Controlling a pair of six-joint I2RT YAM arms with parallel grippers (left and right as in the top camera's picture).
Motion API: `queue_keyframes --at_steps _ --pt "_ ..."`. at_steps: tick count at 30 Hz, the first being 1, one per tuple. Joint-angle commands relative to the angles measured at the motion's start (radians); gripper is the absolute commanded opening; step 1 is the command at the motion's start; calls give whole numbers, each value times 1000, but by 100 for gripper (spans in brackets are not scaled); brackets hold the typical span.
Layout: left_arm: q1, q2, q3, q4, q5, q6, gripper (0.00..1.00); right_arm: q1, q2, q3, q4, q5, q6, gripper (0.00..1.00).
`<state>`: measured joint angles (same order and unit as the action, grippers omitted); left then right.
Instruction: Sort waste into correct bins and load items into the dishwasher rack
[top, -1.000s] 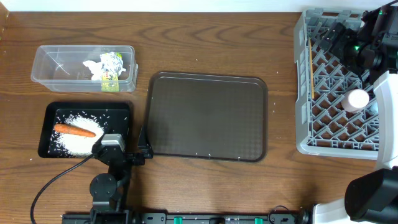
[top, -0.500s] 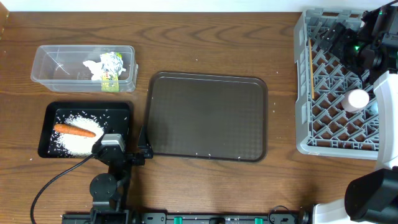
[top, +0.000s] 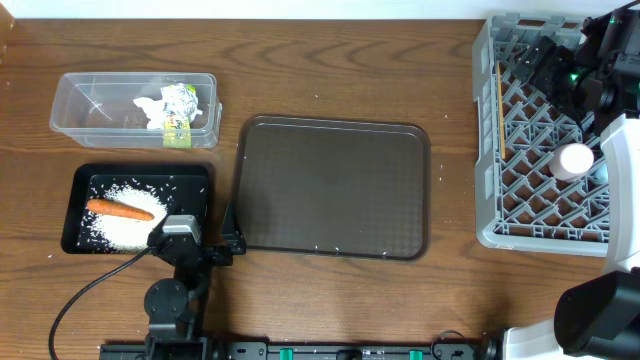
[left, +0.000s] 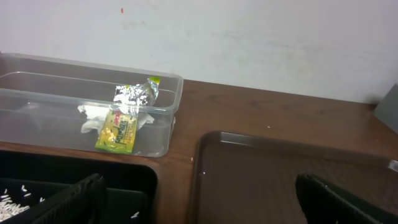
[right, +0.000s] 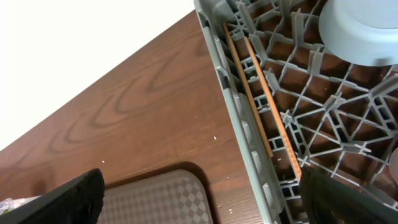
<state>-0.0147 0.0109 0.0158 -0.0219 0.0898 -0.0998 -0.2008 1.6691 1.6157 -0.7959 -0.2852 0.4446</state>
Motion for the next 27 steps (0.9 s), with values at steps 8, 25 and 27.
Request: queue_keyframes --at_steps 8,25,27 --pt "4 -6 -12 -41 3 14 100 -3 -5 5 -2 132 11 99" --pt "4 -6 -12 -42 3 14 100 18 -252 -57 -85 305 -94 99" --pt "4 -6 -12 -42 3 14 100 21 -317 -141 -13 307 -94 99"
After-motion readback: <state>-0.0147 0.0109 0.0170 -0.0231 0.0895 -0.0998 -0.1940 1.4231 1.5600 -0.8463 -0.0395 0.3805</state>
